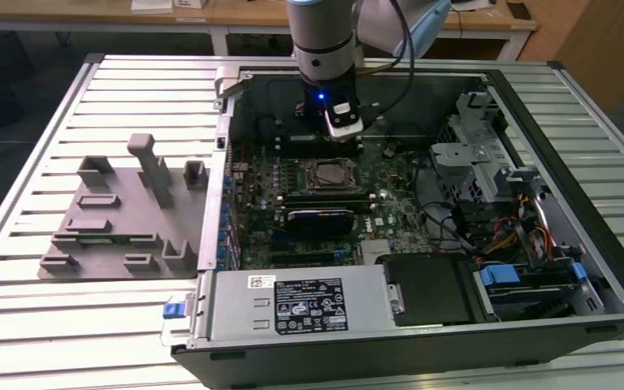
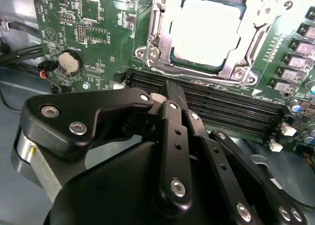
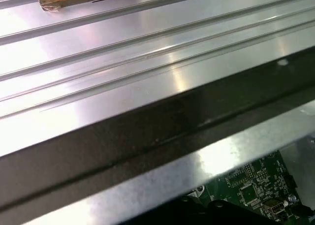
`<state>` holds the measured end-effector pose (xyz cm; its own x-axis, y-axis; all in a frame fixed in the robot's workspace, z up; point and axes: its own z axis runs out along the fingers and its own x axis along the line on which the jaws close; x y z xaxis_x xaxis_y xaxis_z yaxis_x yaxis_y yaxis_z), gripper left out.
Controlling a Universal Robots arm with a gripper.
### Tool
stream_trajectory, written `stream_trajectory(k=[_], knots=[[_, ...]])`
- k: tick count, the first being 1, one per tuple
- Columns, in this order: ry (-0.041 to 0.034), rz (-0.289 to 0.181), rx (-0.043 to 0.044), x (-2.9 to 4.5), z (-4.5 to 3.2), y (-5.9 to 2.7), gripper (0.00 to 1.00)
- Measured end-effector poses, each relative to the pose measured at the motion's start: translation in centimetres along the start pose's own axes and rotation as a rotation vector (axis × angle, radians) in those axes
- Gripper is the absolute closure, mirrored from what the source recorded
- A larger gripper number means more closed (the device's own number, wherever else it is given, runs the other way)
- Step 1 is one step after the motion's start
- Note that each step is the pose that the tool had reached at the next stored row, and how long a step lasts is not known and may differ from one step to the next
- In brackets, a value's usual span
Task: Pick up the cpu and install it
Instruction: 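Install the first cpu locking lever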
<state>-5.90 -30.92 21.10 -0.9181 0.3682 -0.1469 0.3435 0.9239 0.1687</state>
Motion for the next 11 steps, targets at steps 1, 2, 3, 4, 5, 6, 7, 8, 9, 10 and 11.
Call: stream_trajectory(k=[1, 2, 3, 4, 5, 6, 7, 8, 9, 10, 11], knots=[[-0.0001, 0.000, -0.0002, 0.00, -0.01, 0.01, 0.89], [-0.0002, 0.001, -0.0002, 0.00, -0.01, 0.01, 0.89], [-0.0002, 0.001, -0.0002, 0.00, -0.01, 0.01, 0.89], [-0.0001, 0.001, -0.0001, 0.00, -0.01, 0.01, 0.89], [-0.0002, 0.001, -0.0001, 0.00, -0.02, 0.00, 0.89], [-0.0001, 0.001, 0.0001, 0.00, -0.02, 0.00, 0.89], [-0.0001, 0.001, 0.0002, -0.01, -0.03, -0.04, 0.89], [-0.0001, 0.001, 0.0001, -0.04, -0.04, -0.09, 0.89], [-0.0002, 0.001, 0.0000, -0.07, -0.04, -0.15, 0.89], [-0.0001, 0.001, 0.0001, -0.10, -0.05, -0.24, 0.89], [-0.0001, 0.001, 0.0001, -0.13, -0.06, -0.32, 0.89]])
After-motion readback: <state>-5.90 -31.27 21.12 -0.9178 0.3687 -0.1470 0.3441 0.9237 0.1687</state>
